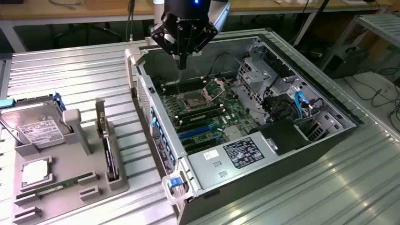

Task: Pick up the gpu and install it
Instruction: 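Reach for the gpu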

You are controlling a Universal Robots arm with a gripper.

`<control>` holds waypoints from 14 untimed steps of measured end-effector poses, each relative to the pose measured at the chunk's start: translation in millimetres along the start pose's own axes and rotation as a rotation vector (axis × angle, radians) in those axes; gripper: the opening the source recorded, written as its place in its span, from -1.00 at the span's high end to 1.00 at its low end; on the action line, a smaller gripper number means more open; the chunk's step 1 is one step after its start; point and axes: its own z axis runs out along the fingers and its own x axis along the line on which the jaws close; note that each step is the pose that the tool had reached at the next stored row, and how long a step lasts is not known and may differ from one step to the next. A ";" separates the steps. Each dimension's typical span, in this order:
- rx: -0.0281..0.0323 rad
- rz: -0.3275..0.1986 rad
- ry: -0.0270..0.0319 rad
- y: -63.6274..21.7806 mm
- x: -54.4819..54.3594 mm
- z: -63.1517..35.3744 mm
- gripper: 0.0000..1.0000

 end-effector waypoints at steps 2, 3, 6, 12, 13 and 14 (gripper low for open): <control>-0.0001 0.000 0.0000 -0.3 2.7 -0.1 0.79; -0.0001 0.000 0.0000 -0.4 4.2 -0.1 0.79; 0.0000 0.000 0.0000 -0.6 7.6 -0.2 0.79; -0.0001 0.000 0.0000 -1.0 12.4 -0.3 0.79; 0.0000 0.000 0.0000 -1.0 13.3 -0.4 0.79; -0.0001 0.000 0.0000 -1.1 14.1 -0.4 0.79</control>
